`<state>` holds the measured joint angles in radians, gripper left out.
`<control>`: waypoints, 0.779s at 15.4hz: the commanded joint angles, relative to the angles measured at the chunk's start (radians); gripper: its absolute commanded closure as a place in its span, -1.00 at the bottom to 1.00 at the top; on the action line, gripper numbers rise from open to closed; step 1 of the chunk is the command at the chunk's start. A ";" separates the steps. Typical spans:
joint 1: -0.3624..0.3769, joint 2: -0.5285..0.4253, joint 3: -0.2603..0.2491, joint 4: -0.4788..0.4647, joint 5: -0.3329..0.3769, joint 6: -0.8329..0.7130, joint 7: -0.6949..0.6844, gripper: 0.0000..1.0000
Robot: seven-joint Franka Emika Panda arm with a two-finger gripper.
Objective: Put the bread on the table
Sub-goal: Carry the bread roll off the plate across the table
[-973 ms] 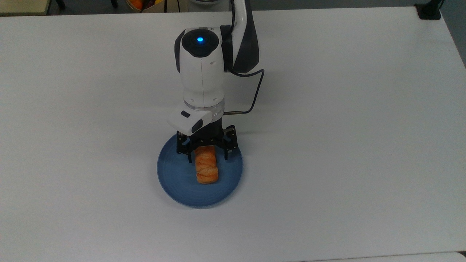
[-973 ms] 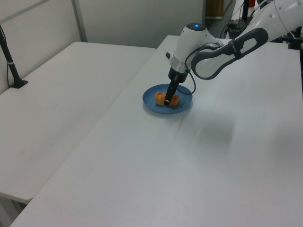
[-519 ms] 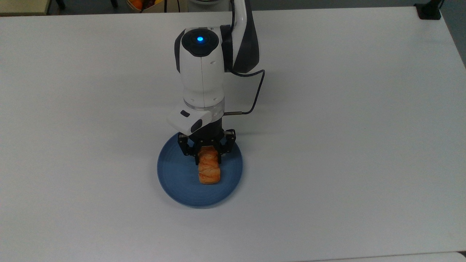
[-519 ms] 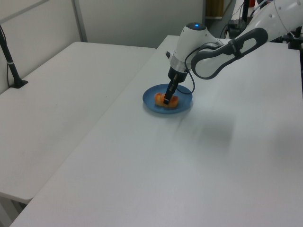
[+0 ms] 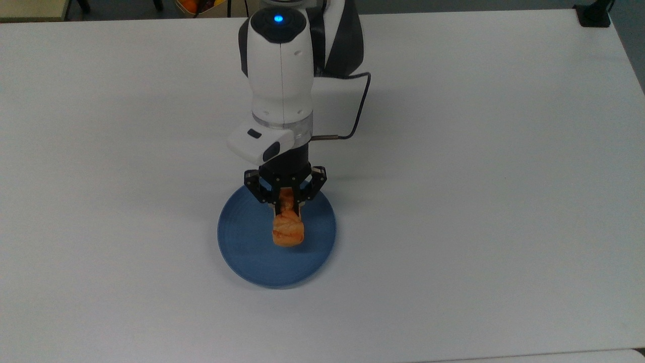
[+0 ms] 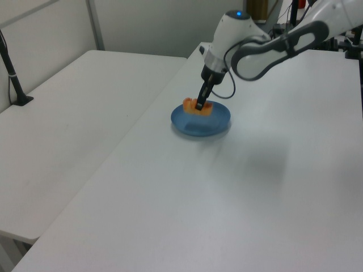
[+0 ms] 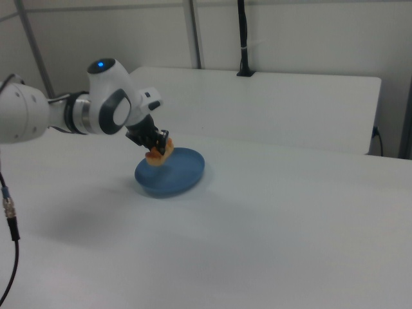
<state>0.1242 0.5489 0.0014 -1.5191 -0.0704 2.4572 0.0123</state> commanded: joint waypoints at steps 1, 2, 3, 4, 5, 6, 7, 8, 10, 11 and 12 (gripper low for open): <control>0.063 -0.206 0.020 -0.182 -0.078 -0.098 0.167 0.38; 0.087 -0.237 0.028 -0.225 -0.095 -0.098 0.211 0.38; 0.106 -0.268 0.046 -0.269 -0.109 -0.098 0.248 0.38; 0.115 -0.302 0.072 -0.309 -0.117 -0.098 0.273 0.38; 0.118 -0.337 0.124 -0.360 -0.117 -0.098 0.296 0.38; 0.120 -0.352 0.156 -0.389 -0.117 -0.098 0.314 0.38; 0.120 -0.365 0.188 -0.410 -0.117 -0.098 0.336 0.38; 0.120 -0.369 0.221 -0.430 -0.118 -0.096 0.360 0.38; 0.121 -0.383 0.281 -0.469 -0.120 -0.098 0.393 0.37; 0.123 -0.389 0.304 -0.489 -0.118 -0.098 0.408 0.37; 0.147 -0.395 0.313 -0.512 -0.120 -0.096 0.419 0.37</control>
<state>0.2538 0.2115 0.2688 -1.9322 -0.1690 2.3597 0.3793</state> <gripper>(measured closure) 0.683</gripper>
